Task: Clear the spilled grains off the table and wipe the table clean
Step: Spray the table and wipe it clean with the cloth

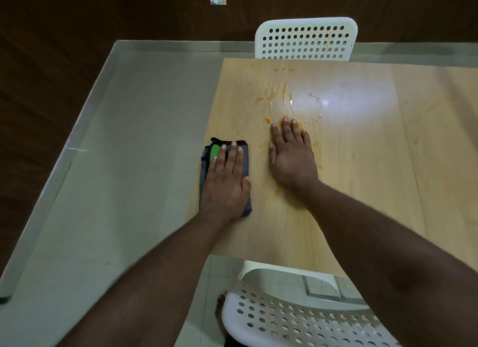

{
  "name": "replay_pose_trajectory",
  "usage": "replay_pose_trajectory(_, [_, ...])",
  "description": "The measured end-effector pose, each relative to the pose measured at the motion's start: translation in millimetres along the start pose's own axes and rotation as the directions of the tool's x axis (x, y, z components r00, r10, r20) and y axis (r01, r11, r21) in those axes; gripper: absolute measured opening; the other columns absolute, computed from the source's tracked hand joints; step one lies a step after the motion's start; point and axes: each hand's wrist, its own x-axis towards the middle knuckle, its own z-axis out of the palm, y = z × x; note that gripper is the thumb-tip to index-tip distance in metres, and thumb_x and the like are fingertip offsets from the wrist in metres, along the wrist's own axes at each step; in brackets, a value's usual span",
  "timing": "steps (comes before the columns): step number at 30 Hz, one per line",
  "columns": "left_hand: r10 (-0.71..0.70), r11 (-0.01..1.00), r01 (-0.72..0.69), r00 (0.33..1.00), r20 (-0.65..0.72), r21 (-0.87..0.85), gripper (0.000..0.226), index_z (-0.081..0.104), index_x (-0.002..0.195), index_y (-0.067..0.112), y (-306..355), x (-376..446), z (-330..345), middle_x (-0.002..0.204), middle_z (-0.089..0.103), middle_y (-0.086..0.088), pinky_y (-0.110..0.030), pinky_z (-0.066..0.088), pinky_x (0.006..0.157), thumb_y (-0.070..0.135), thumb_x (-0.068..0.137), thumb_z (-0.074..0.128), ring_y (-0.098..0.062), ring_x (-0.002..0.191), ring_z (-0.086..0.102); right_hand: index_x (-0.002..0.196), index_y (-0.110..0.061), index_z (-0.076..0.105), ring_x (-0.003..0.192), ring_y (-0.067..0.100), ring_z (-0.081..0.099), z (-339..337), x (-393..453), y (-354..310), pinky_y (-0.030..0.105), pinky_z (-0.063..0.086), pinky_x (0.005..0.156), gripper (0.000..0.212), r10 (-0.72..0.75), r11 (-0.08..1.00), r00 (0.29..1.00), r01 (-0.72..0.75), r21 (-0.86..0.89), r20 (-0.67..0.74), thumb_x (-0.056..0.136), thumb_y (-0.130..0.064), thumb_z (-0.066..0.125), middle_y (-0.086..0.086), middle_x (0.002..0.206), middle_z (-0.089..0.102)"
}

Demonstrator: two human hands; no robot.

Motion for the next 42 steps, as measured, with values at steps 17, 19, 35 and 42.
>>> replay_pose_trajectory(17, [0.011, 1.000, -0.011, 1.000, -0.016, -0.017, 0.073, 0.007, 0.168, 0.009, -31.7, -26.0, 2.7, 0.177, 0.005, -0.010, -0.050, 0.011, 0.131, 0.042, 0.105, 0.020, -0.027, 0.163, 0.001, 0.169, -0.024, 0.009, 0.163, 0.025, -0.005, 0.7, -0.9, -0.5, 0.048, 0.004, 0.132, 0.066, 0.003, 1.000, 1.000, -0.003, -0.006, -0.005, 0.109, -0.049, 0.011, 0.006, 0.177, 0.000])
replay_pose_trajectory(19, [-0.019, 1.000, 0.019, 1.000, 0.011, -0.005, 0.076, 0.003, 0.168, 0.009, -22.5, -0.5, -0.4, 0.177, 0.002, -0.009, -0.048, 0.007, 0.131, 0.045, 0.103, 0.015, -0.028, 0.163, -0.002, 0.169, -0.024, 0.009, 0.163, 0.024, -0.006, 2.1, 1.3, 0.0, 0.048, 0.004, 0.132, 0.066, -0.001, 1.000, 1.000, 0.001, 0.000, -0.008, 0.109, -0.050, 0.012, 0.006, 0.177, -0.001])
replay_pose_trajectory(35, [0.042, 0.998, -0.043, 0.999, -0.019, -0.051, 0.071, 0.007, 0.168, 0.010, -48.7, -38.4, 0.7, 0.177, 0.002, -0.007, -0.051, 0.013, 0.130, 0.039, 0.107, 0.028, -0.025, 0.163, -0.001, 0.169, -0.025, 0.007, 0.163, 0.022, -0.008, -0.1, -0.6, -1.1, 0.048, 0.005, 0.132, 0.063, 0.003, 1.000, 1.000, -0.003, 0.002, -0.003, 0.110, -0.049, 0.013, 0.005, 0.177, -0.001])
replay_pose_trajectory(42, [0.037, 0.999, -0.037, 0.999, 0.009, 0.033, 0.075, -0.001, 0.168, 0.011, -40.1, 71.1, -6.8, 0.177, -0.001, -0.007, -0.047, 0.005, 0.132, 0.044, 0.103, 0.016, -0.026, 0.163, -0.004, 0.169, -0.027, 0.007, 0.163, 0.022, -0.009, -2.1, 3.0, 0.9, 0.047, 0.005, 0.132, 0.064, 0.027, 1.000, 0.999, -0.026, -0.010, 0.034, 0.110, -0.051, 0.014, 0.003, 0.177, -0.001])
